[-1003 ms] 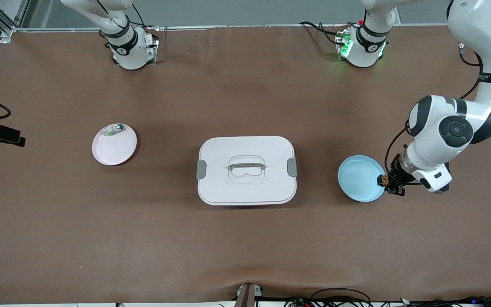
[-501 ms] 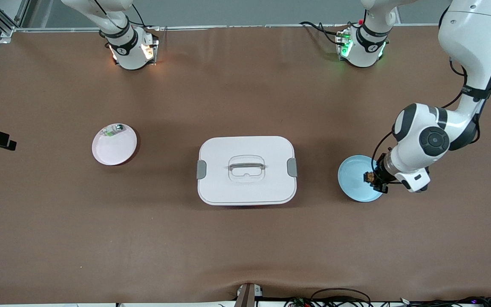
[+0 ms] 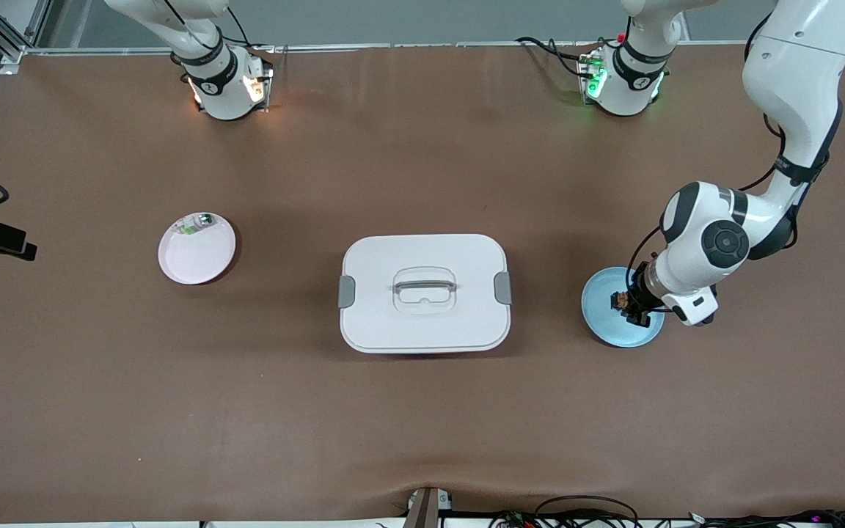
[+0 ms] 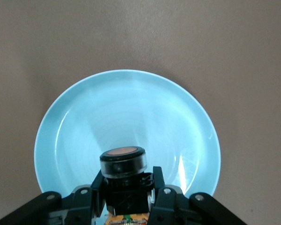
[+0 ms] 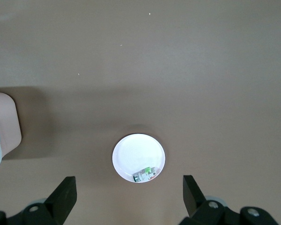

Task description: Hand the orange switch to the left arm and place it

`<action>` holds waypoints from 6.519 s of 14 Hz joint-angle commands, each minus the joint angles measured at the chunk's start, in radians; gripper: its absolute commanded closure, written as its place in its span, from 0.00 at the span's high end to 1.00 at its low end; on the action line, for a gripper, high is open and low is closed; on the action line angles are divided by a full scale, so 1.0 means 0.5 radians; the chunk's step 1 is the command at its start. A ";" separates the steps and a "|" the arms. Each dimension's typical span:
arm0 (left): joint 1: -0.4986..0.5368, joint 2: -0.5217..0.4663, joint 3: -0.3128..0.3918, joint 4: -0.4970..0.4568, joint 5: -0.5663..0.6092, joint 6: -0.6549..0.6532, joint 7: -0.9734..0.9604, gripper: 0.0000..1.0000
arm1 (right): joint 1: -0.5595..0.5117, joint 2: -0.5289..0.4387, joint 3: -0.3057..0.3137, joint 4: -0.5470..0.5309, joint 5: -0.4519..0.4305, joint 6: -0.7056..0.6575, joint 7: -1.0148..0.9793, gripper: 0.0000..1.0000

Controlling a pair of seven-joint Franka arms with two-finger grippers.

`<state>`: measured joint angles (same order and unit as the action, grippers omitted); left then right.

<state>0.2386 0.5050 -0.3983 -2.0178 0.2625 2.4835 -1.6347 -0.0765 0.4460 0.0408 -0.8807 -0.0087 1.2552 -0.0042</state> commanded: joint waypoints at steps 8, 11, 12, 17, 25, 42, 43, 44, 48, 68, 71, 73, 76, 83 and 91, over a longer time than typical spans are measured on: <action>0.017 0.098 0.020 -0.023 0.125 0.114 -0.078 0.00 | 0.000 -0.763 -0.002 -1.110 0.005 0.478 0.094 1.00; 0.020 0.110 0.023 -0.023 0.141 0.114 -0.081 0.00 | 0.015 -0.846 -0.005 -1.153 0.002 0.465 0.128 1.00; 0.020 0.110 0.023 -0.023 0.141 0.114 -0.081 0.02 | 0.039 -0.858 -0.008 -1.165 0.002 0.465 0.164 1.00; 0.020 0.092 0.020 0.020 0.224 0.114 -0.081 1.00 | 0.030 -0.858 0.001 -1.190 0.005 0.444 0.214 1.00; 0.007 0.064 0.020 0.243 0.224 0.031 -0.124 1.00 | -0.019 -0.855 -0.002 -1.193 0.008 0.447 0.183 1.00; 0.026 -0.209 0.091 0.511 -0.270 -0.301 1.543 1.00 | -0.040 -0.855 0.001 -1.211 0.014 0.462 0.174 1.00; 0.026 -0.243 0.094 0.498 -0.316 -0.304 1.840 1.00 | -0.040 -0.855 0.001 -1.211 0.014 0.459 0.174 1.00; 0.026 -0.292 0.100 0.465 -0.368 -0.310 2.143 1.00 | -0.040 -0.855 0.001 -1.211 0.014 0.459 0.174 1.00; 0.023 -0.463 0.137 0.357 -0.519 -0.319 2.750 1.00 | -0.040 -0.855 0.001 -1.211 0.014 0.459 0.174 1.00; 0.050 -0.952 0.161 0.701 -0.516 -0.902 3.005 1.00 | 0.113 -0.858 -0.146 -1.214 0.014 0.456 0.174 1.00; -0.142 -0.936 0.323 0.728 -0.516 -0.902 3.002 1.00 | 0.107 -0.861 -0.146 -1.214 0.014 0.459 0.174 1.00; -0.384 -0.909 0.584 0.771 -0.519 -0.902 2.996 1.00 | 0.107 -0.858 -0.146 -1.214 0.014 0.468 0.174 1.00; -0.551 -0.887 0.741 0.817 -0.522 -0.899 2.981 1.00 | 0.107 -0.858 -0.146 -1.205 0.014 0.508 0.174 1.00; -0.563 -0.844 0.790 0.879 -0.528 -0.902 2.993 1.00 | 0.107 -0.871 -0.143 -1.196 0.073 0.518 0.205 1.00; -0.557 -0.902 0.769 0.869 -0.522 -1.303 3.024 1.00 | 0.107 -0.871 -0.143 -1.193 0.076 0.527 0.208 1.00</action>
<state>-0.0437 0.0758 -0.0123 -1.6007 0.0170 1.9139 -0.1552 -0.0273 0.0316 -0.0262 -1.4631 0.0184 1.5147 0.0882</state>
